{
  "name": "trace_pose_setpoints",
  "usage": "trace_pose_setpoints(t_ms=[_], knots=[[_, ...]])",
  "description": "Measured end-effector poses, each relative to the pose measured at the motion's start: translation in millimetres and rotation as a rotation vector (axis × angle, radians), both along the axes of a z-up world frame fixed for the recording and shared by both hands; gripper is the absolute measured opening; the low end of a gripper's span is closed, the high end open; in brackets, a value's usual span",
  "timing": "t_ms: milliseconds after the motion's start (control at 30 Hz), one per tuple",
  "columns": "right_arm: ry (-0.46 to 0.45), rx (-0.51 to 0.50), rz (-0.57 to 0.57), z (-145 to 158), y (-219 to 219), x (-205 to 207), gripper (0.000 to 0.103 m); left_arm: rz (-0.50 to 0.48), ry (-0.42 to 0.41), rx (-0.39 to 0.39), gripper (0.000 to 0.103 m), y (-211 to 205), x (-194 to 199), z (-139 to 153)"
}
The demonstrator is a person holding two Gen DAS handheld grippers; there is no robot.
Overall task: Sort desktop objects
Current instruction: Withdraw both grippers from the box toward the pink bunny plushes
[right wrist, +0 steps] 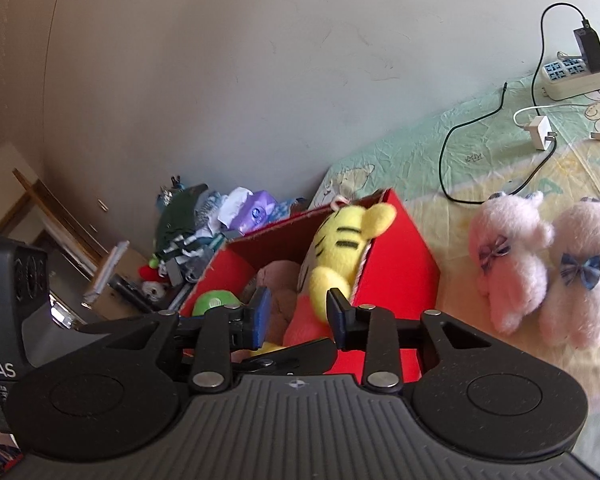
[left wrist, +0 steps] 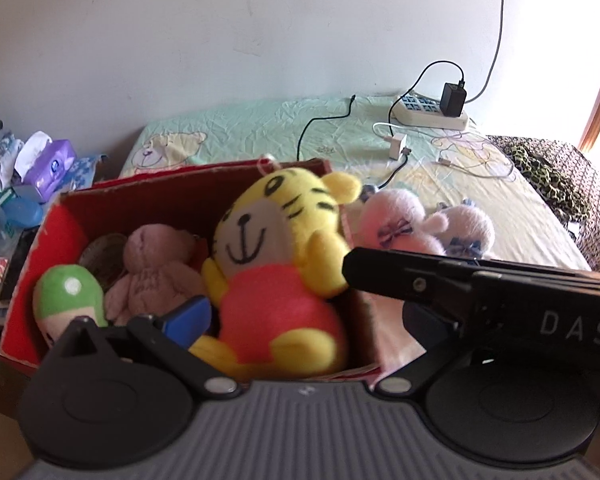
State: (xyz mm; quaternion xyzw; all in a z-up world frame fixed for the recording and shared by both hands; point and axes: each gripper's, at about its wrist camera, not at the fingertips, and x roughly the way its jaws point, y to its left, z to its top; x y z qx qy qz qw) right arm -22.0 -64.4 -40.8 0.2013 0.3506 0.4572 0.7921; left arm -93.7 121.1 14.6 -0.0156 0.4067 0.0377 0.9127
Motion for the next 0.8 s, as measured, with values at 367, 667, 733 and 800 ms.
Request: trace_pose_setpoints(t_ms=[367, 667, 733, 800], knots=[[0.058, 0.035, -0.054, -4.2, -56.4, 28.9, 0.036, -0.002, 0.038, 0.017, 0.102, -58.6, 28.9, 5.4], [0.066, 0.007, -0.138, -10.9, -101.2, 35.3, 0.036, -0.078, 0.066, 0.012, 0.102, -107.7, 47.4, -4.6], [0.066, -0.011, -0.158, -13.0, -109.0, 35.2, 0.036, -0.098, 0.081, 0.003, 0.102, -117.4, 51.8, -9.8], [0.069, -0.027, -0.177, -15.0, -116.0, 34.8, 0.036, -0.12, 0.099, -0.005, 0.102, -125.4, 57.2, -15.7]])
